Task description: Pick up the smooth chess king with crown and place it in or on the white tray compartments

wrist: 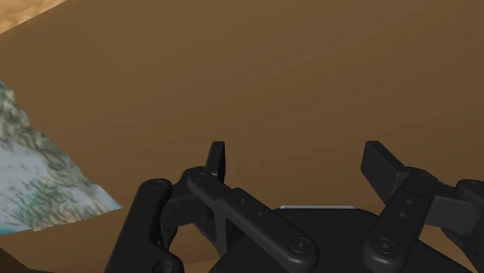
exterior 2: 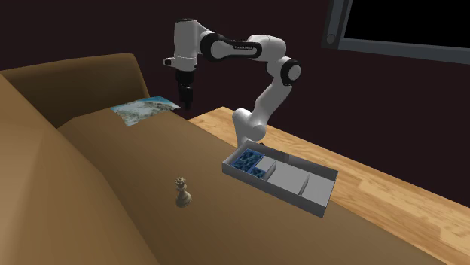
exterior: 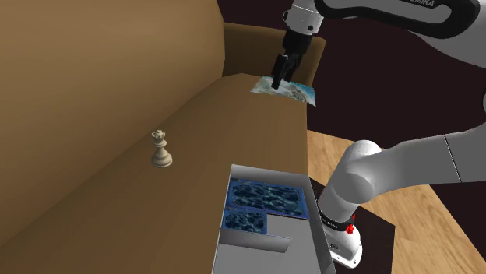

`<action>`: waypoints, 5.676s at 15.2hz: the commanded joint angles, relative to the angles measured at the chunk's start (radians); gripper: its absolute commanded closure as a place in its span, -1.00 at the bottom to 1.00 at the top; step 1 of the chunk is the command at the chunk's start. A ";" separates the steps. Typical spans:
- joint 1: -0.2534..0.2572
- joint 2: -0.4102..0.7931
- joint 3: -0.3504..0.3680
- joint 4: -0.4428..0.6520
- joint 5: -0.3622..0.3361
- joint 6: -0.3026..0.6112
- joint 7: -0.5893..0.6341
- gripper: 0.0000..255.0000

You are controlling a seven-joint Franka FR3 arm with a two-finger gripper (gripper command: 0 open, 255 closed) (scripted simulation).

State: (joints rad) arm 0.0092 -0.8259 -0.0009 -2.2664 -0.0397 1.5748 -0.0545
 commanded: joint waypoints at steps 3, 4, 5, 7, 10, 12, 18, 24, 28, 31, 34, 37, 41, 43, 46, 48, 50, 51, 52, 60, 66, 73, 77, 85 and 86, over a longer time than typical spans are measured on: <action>0.014 0.028 0.040 0.009 0.026 0.011 0.039 -1.00; 0.021 0.044 0.060 0.016 0.039 0.017 0.059 -1.00; 0.027 0.060 0.079 0.023 0.051 0.023 0.078 -1.00; 0.039 0.095 0.118 0.041 0.074 0.036 0.117 -1.00; 0.056 0.155 0.176 0.074 0.103 0.054 0.174 -1.00; 0.065 0.198 0.215 0.102 0.120 0.066 0.212 -1.00; 0.086 0.347 0.330 0.210 0.147 0.098 0.329 -1.00; 0.102 0.526 0.446 0.356 0.132 0.119 0.456 -1.00; 0.119 0.667 0.522 0.477 0.090 0.120 0.551 -1.00; 0.143 0.785 0.574 0.584 0.039 0.111 0.627 -1.00; 0.152 0.810 0.581 0.580 0.027 0.135 0.643 -1.00; 0.152 0.807 0.580 0.536 0.028 0.176 0.642 -1.00; 0.152 0.806 0.580 0.500 0.029 0.211 0.642 -1.00; 0.152 0.806 0.580 0.501 0.029 0.211 0.642 -1.00; 0.152 0.806 0.580 0.501 0.029 0.211 0.642 -1.00; 0.152 0.806 0.580 0.501 0.029 0.211 0.641 1.00; 0.152 0.806 0.580 0.501 0.029 0.211 0.641 1.00; 0.152 0.806 0.580 0.501 0.029 0.211 0.641 1.00; 0.152 0.806 0.580 0.501 0.029 0.211 0.641 1.00; 0.152 0.809 0.581 0.544 0.027 0.170 0.642 1.00; 0.154 0.824 0.583 0.640 0.019 0.086 0.646 1.00; 0.161 0.855 0.590 0.769 0.001 -0.016 0.657 1.00; 0.169 0.882 0.595 0.853 -0.014 -0.079 0.666 1.00; 0.178 0.729 0.605 0.758 0.071 -0.110 0.693 1.00; 0.174 0.762 0.602 0.783 0.052 -0.108 0.684 1.00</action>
State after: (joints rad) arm 0.1841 -0.0646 0.6013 -1.4833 0.0127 1.4667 0.6296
